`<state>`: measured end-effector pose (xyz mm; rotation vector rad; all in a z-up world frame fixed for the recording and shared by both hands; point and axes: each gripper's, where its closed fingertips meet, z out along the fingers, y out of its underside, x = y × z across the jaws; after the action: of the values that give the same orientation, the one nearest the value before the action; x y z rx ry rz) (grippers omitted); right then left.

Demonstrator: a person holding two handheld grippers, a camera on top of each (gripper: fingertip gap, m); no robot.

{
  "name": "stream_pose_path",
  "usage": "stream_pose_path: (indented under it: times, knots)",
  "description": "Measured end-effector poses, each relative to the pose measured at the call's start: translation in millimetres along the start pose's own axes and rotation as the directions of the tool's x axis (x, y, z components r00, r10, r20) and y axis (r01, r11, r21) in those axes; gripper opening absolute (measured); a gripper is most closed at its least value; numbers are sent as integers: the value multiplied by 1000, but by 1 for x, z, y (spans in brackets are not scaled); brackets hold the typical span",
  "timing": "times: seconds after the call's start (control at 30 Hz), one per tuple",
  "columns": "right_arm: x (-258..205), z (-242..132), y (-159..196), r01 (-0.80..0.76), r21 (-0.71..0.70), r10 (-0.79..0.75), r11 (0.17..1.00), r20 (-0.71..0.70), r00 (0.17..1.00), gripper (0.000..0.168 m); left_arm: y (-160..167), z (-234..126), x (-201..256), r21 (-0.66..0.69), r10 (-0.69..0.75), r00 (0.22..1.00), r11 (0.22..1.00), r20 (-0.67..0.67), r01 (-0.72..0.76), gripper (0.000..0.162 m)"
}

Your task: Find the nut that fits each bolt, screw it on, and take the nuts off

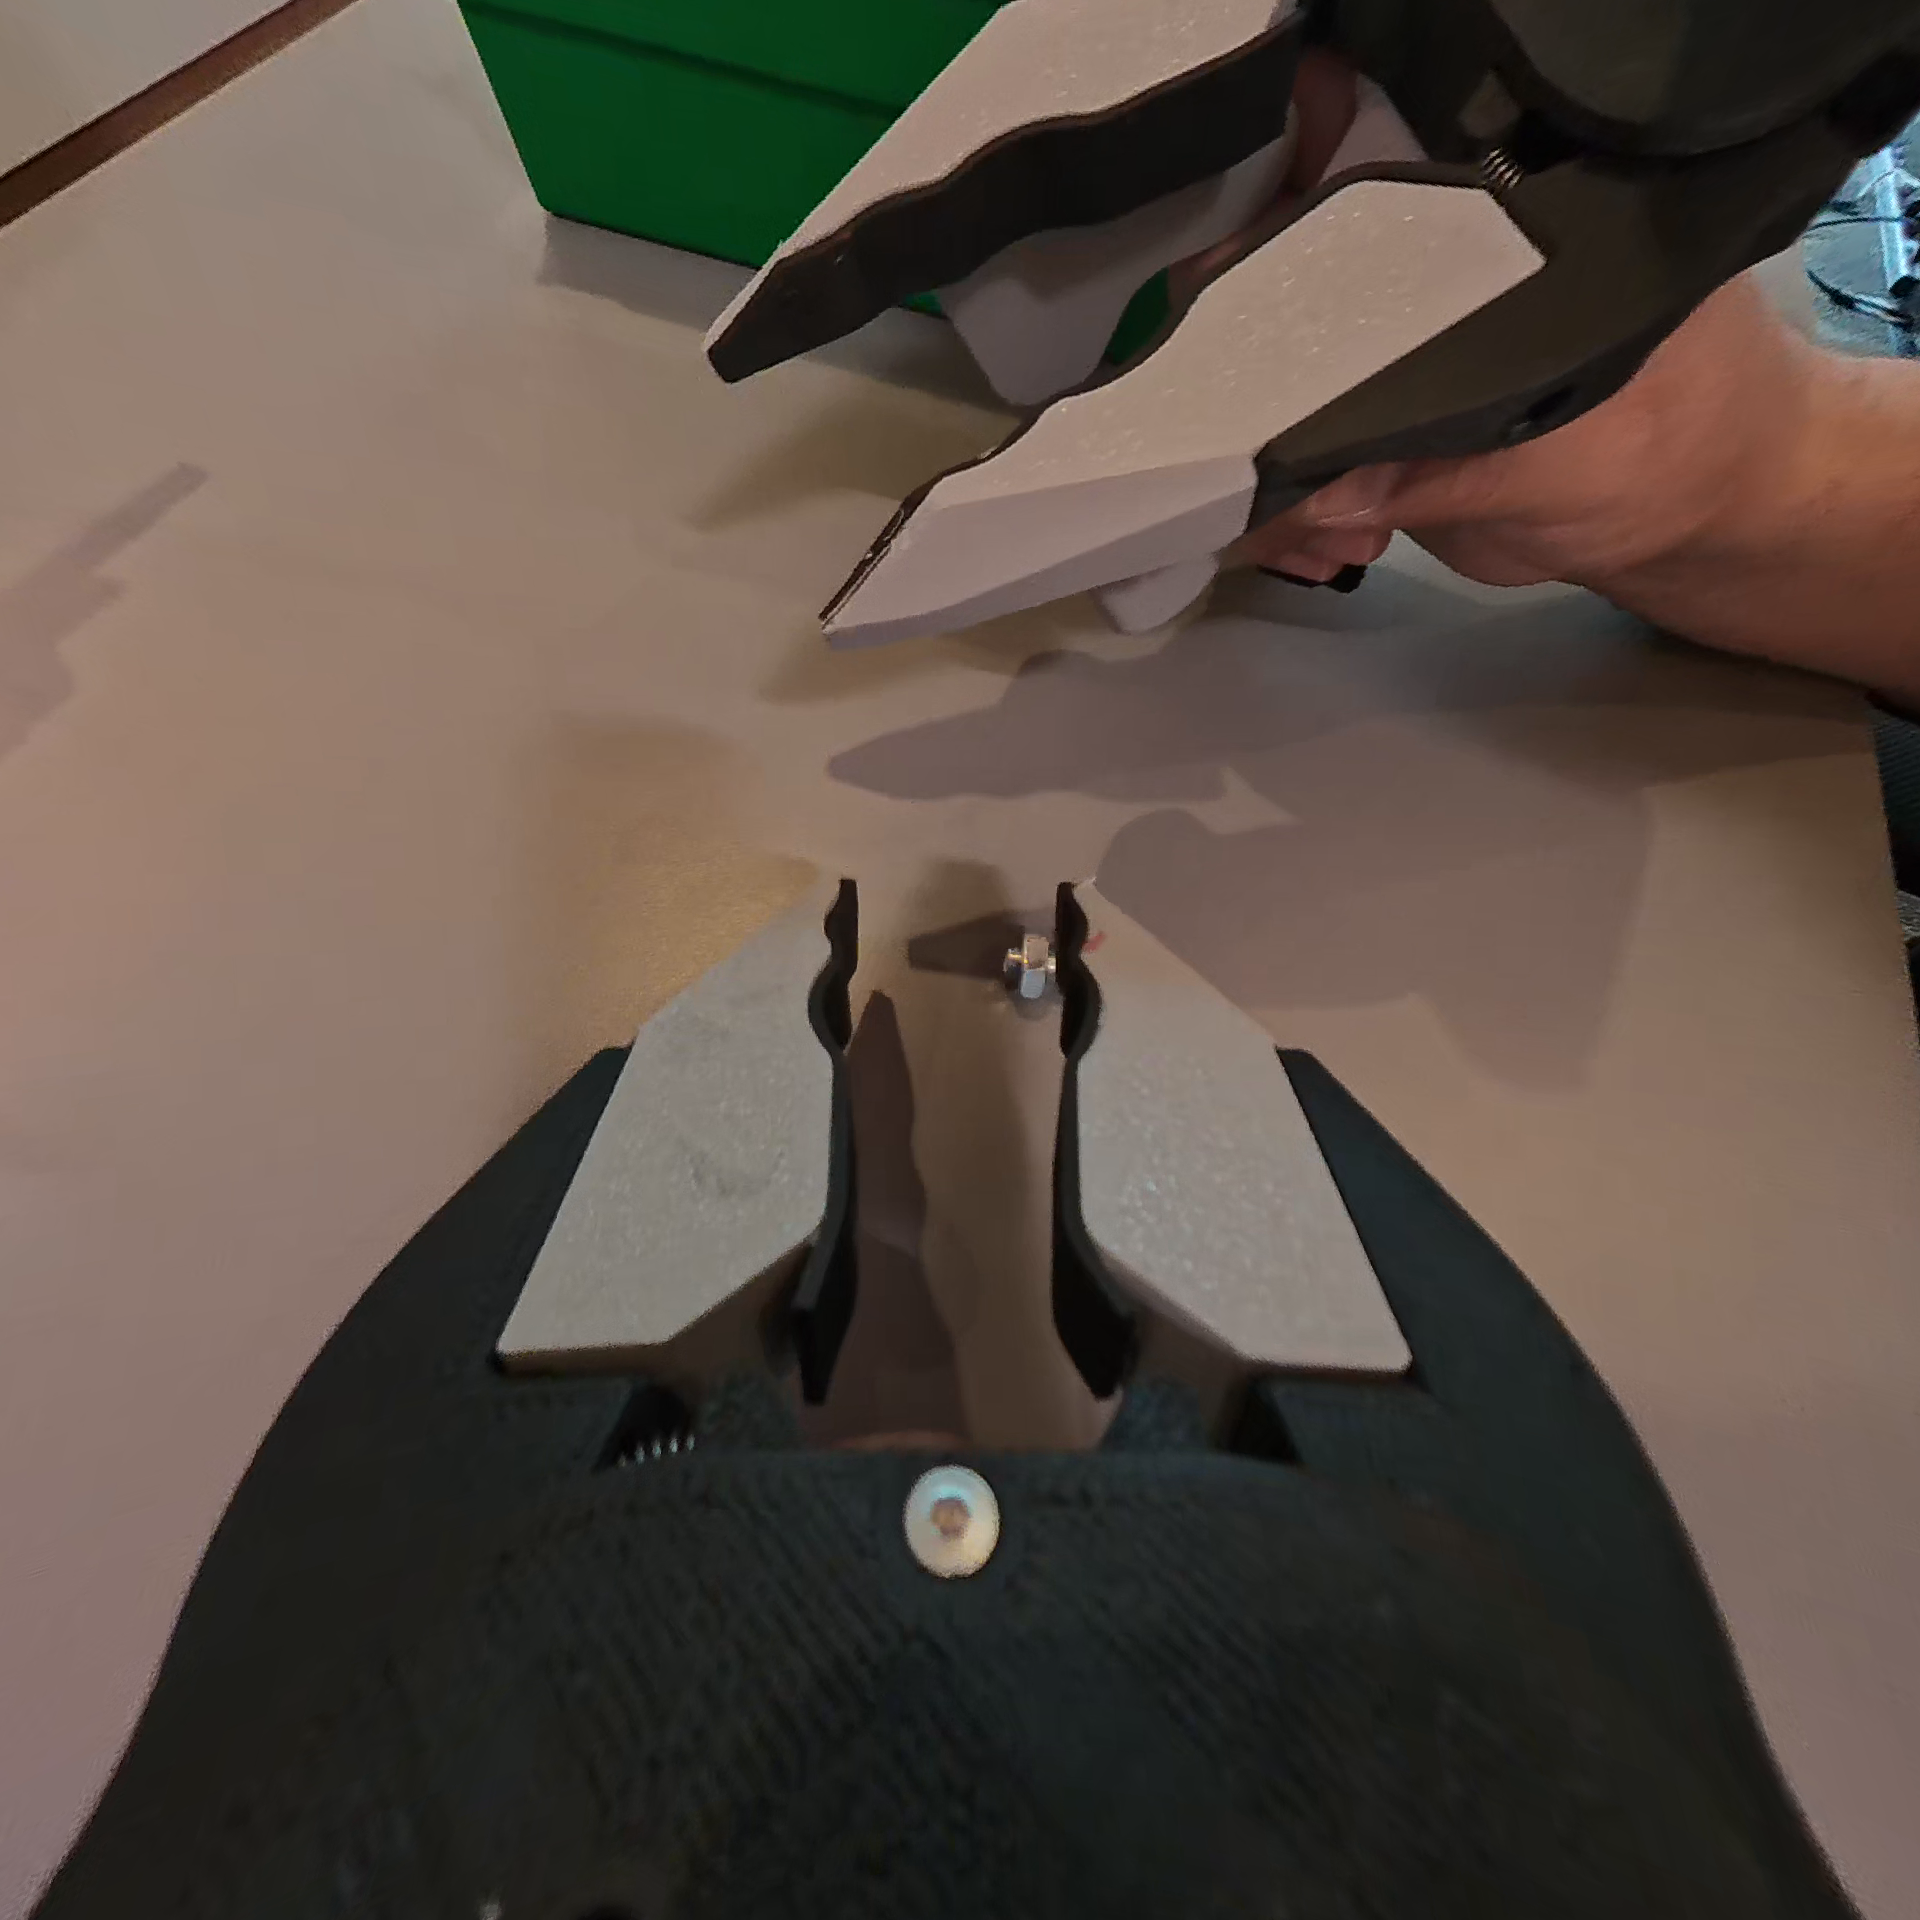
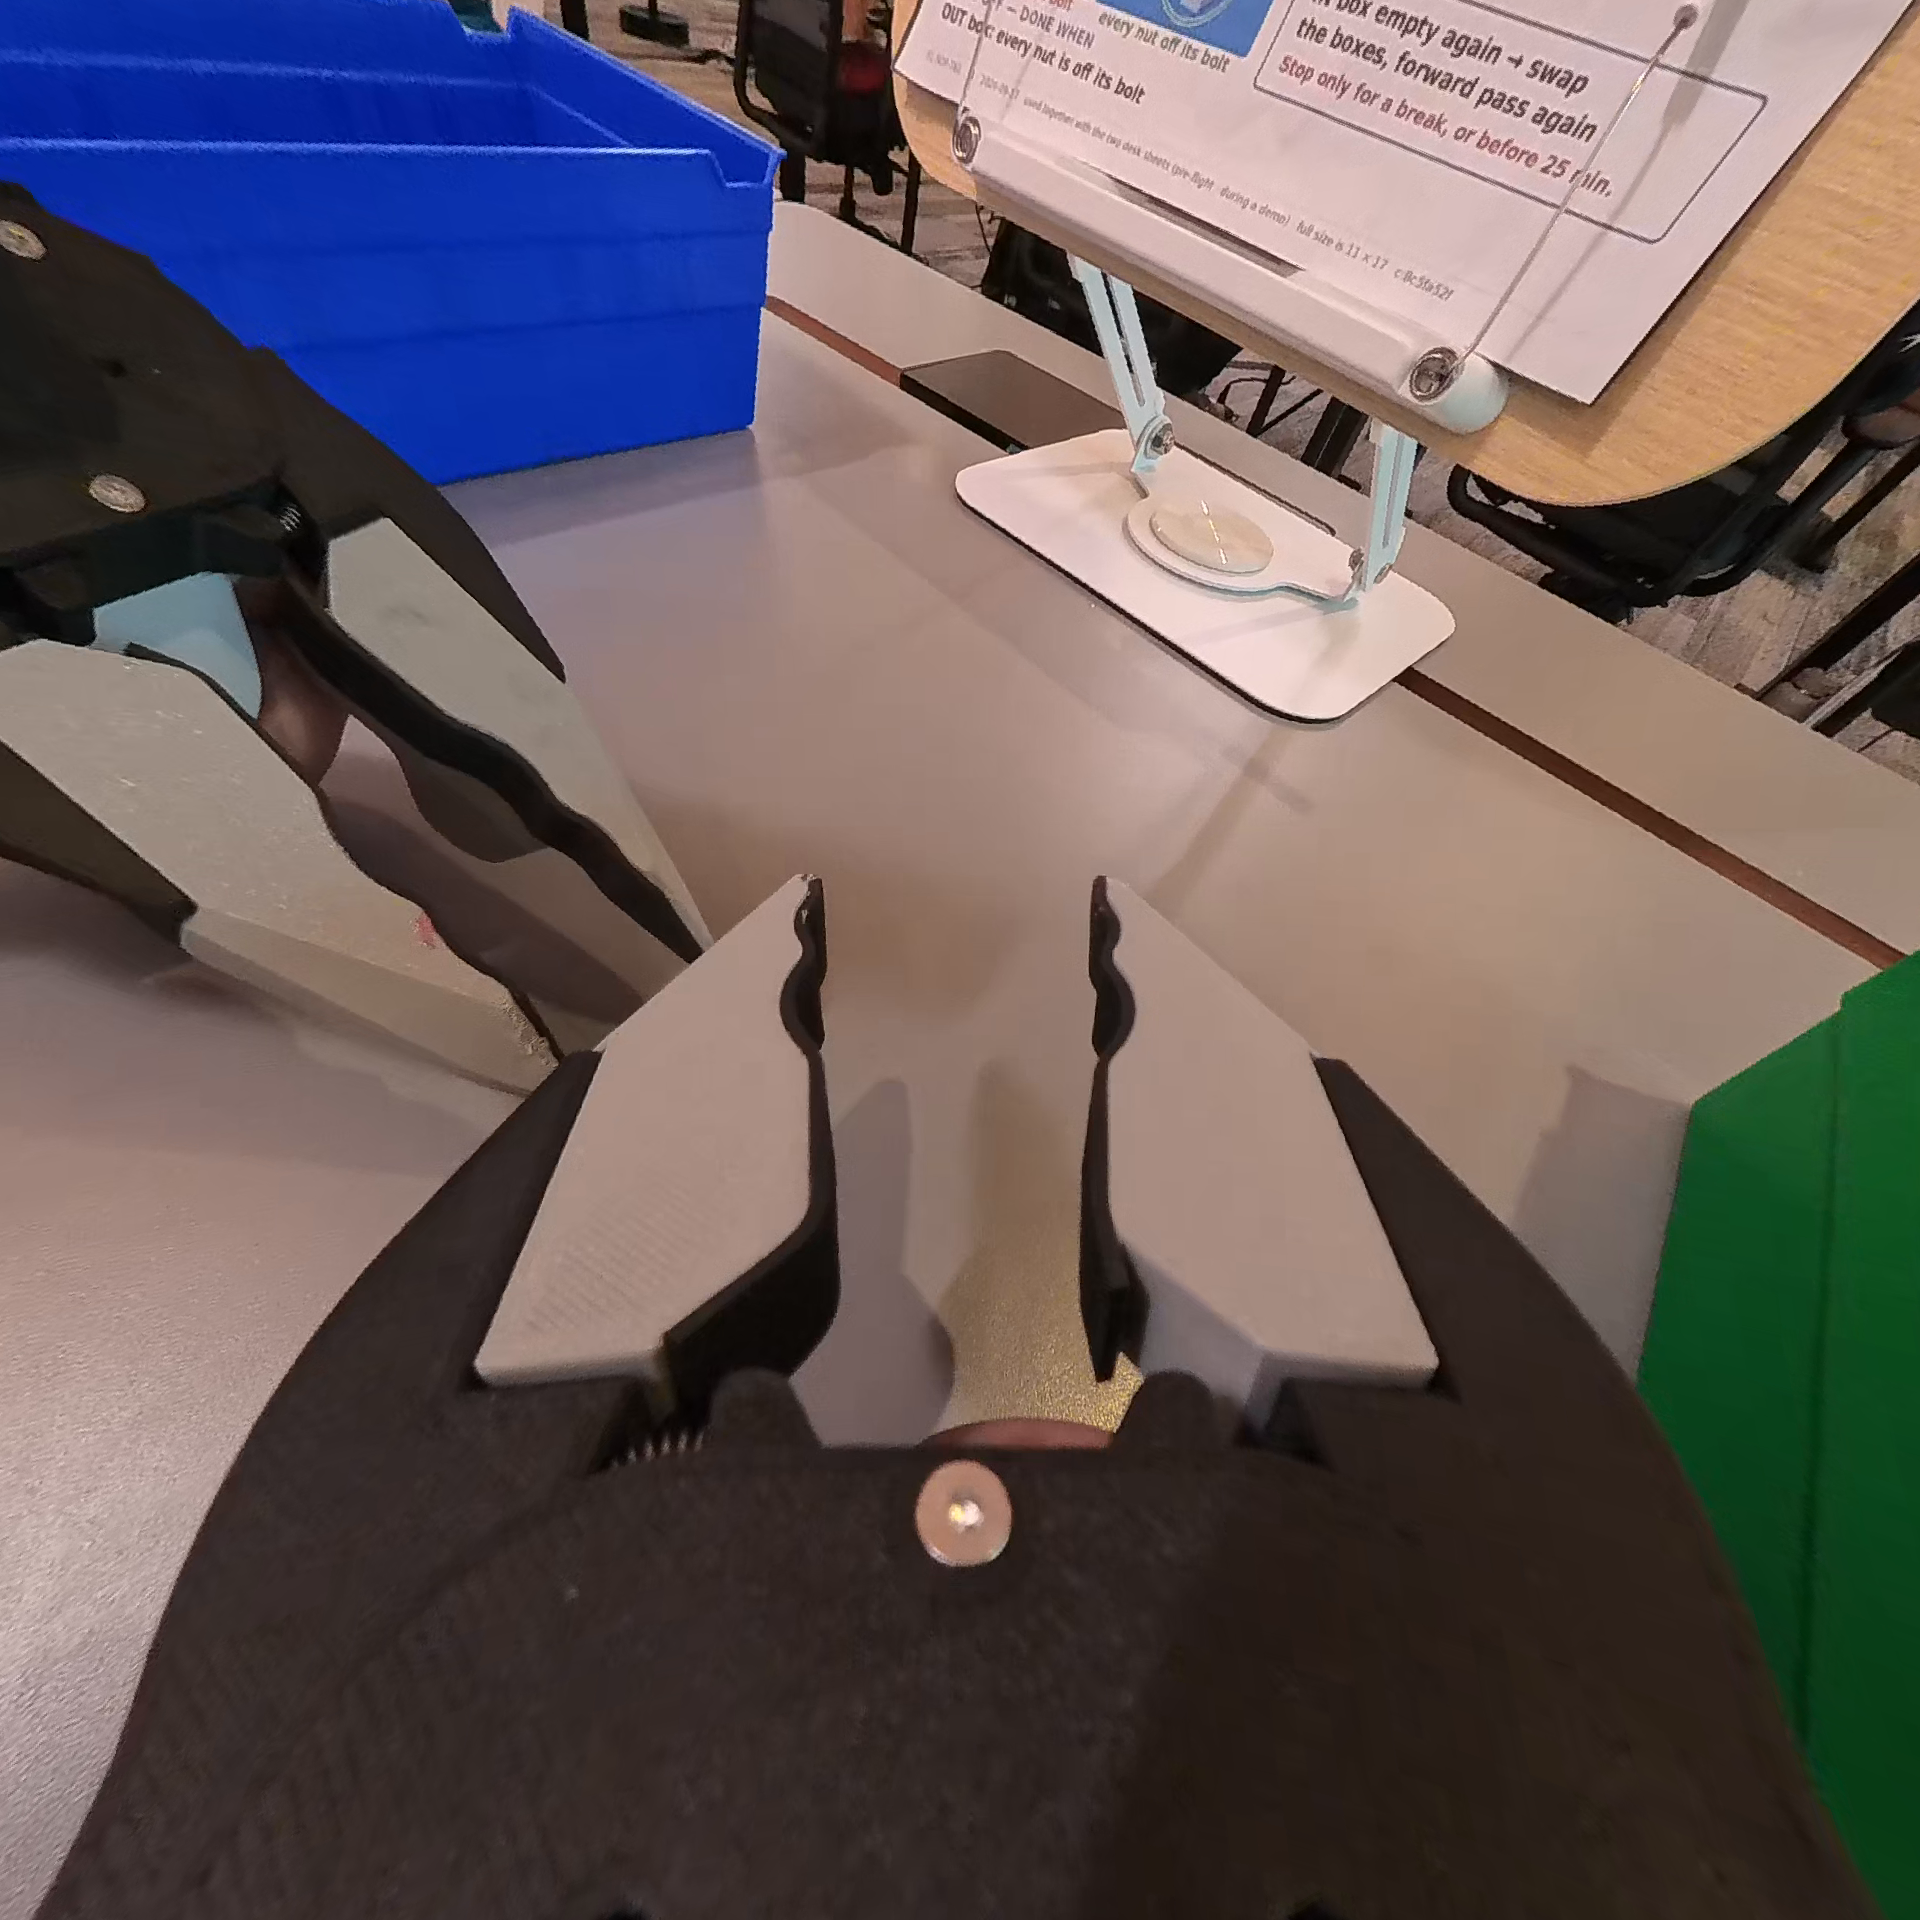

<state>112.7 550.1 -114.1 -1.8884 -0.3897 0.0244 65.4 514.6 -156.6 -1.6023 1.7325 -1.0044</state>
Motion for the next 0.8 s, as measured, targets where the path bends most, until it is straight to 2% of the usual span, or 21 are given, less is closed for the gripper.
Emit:
stream_pose_path:
  times: [0.57,0.8]
  knots:
    - [2,-4,-7,9,34,-8,999,-16,1000,44,4,-1,-13,-6,-41,998,999,48,42,35]
    - [0,-4,-7,14,31,-14,999,-15,1000,44,10,3,-11,-40,-15,998,999,55,18,34]
